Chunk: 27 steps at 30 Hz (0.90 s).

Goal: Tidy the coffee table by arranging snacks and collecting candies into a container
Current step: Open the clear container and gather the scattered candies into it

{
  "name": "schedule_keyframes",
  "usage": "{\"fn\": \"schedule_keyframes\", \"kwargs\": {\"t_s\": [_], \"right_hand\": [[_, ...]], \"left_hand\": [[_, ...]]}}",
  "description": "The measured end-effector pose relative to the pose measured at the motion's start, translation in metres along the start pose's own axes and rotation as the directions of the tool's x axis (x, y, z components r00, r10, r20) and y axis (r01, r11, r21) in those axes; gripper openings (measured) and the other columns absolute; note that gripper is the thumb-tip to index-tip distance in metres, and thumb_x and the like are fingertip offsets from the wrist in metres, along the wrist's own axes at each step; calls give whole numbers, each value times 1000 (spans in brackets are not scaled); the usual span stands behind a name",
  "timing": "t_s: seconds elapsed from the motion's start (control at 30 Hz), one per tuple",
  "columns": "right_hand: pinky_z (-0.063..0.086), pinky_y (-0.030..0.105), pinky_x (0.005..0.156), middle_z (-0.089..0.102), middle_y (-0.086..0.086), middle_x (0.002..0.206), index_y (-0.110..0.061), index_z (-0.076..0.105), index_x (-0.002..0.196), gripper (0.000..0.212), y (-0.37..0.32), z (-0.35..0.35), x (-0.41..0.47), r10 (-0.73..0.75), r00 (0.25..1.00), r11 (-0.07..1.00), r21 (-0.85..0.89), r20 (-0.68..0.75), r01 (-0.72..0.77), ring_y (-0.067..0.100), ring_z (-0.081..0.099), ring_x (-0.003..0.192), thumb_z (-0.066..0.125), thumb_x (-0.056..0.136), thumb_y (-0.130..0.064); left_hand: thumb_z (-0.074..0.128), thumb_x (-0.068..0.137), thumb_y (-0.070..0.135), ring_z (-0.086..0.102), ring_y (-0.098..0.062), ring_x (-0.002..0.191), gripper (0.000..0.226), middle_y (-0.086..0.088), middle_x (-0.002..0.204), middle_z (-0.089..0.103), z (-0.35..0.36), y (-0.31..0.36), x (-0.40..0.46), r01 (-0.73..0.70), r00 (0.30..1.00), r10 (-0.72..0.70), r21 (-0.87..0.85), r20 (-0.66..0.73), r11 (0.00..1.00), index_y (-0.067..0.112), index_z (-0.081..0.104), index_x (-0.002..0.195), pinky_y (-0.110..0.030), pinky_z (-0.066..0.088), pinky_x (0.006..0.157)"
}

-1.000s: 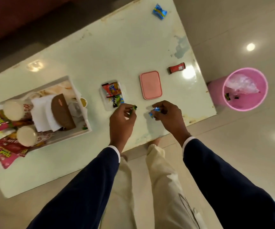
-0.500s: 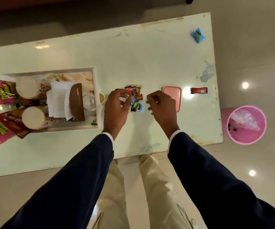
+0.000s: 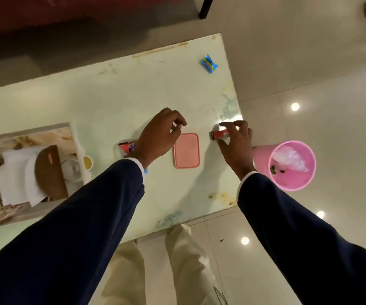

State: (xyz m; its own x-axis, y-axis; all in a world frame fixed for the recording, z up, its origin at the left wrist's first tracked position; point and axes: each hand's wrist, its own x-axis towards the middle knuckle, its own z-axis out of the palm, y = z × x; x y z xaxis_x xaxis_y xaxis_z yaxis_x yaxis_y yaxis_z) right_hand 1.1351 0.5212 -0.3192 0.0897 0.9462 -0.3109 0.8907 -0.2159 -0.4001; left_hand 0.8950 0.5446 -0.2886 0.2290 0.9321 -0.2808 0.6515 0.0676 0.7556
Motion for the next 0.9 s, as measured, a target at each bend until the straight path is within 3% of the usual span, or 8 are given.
{"fn": "schedule_keyframes", "kwargs": {"t_s": [0.13, 0.23, 0.3, 0.37, 0.5, 0.6, 0.77, 0.9], "right_hand": [[50, 44, 79, 61, 11, 105, -10, 67, 103, 23, 16, -2, 26, -148, 986, 989, -1, 75, 149, 34, 55, 97, 74, 90, -27], [49, 33, 69, 63, -1, 86, -13, 61, 93, 29, 26, -3, 41, -13, 994, 970, 243, 111, -15, 18, 57, 80, 73, 89, -39], [47, 26, 63, 63, -8, 75, -16, 57, 90, 28, 33, -3, 45, 147, 977, 849, 488, 155, -205, 8, 56, 66, 74, 87, -38], [50, 34, 66, 65, -7, 73, -19, 56, 88, 23, 41, 0, 44, 194, 963, 733, 625, 187, -269, 13, 60, 69, 77, 86, -25], [46, 19, 57, 67, -6, 69, -24, 58, 94, 23, 46, 4, 44, 143, 968, 707, 662, 208, -247, 10, 60, 64, 80, 85, -24], [40, 12, 52, 68, -5, 70, -25, 62, 98, 20, 48, 7, 48, 137, 968, 698, 672, 212, -246, 6, 56, 60, 79, 86, -28], [36, 7, 50, 65, -5, 76, -28, 60, 88, 20, 45, 8, 48, 158, 963, 717, 645, 219, -264, 8, 54, 63, 79, 86, -32], [42, 19, 58, 62, -6, 72, -27, 58, 80, 26, 26, 2, 39, 215, 953, 633, 713, 212, -301, 11, 56, 64, 79, 82, -41]], "left_hand": [[62, 93, 10, 65, -24, 100, 22, -8, 121, 55, 8, 14, 58, -19, 996, 7, 138, 89, 990, 14, 64, 114, -38, 51, 89], [66, 91, 15, 62, -29, 109, 33, -8, 132, 50, 13, 22, 99, -80, 992, 42, 343, 118, 936, 18, 58, 123, -47, 50, 92], [67, 91, 17, 62, -31, 108, 38, -7, 135, 49, 17, 28, 125, -114, 993, 87, 438, 81, 892, 20, 55, 127, -48, 51, 91], [66, 91, 16, 64, -32, 108, 40, -7, 138, 49, 22, 32, 149, -134, 989, 146, 462, 11, 877, 21, 54, 129, -47, 53, 90], [68, 94, 14, 58, -31, 121, 51, -7, 146, 47, 36, 34, 191, -127, 987, 159, 527, -16, 840, 20, 52, 141, -46, 56, 96], [65, 94, 10, 56, -34, 115, 38, -12, 134, 51, 45, 34, 204, -135, 989, 144, 586, 31, 799, 14, 57, 130, -47, 56, 93], [73, 91, 23, 62, -25, 88, 21, -8, 104, 59, 35, 32, 170, -123, 992, 124, 469, 28, 874, 13, 56, 100, -37, 56, 78], [80, 84, 29, 56, -6, 63, 26, 5, 75, 63, 12, 28, 96, 32, 992, -21, 86, -126, 996, 15, 58, 80, -20, 45, 62]]}}
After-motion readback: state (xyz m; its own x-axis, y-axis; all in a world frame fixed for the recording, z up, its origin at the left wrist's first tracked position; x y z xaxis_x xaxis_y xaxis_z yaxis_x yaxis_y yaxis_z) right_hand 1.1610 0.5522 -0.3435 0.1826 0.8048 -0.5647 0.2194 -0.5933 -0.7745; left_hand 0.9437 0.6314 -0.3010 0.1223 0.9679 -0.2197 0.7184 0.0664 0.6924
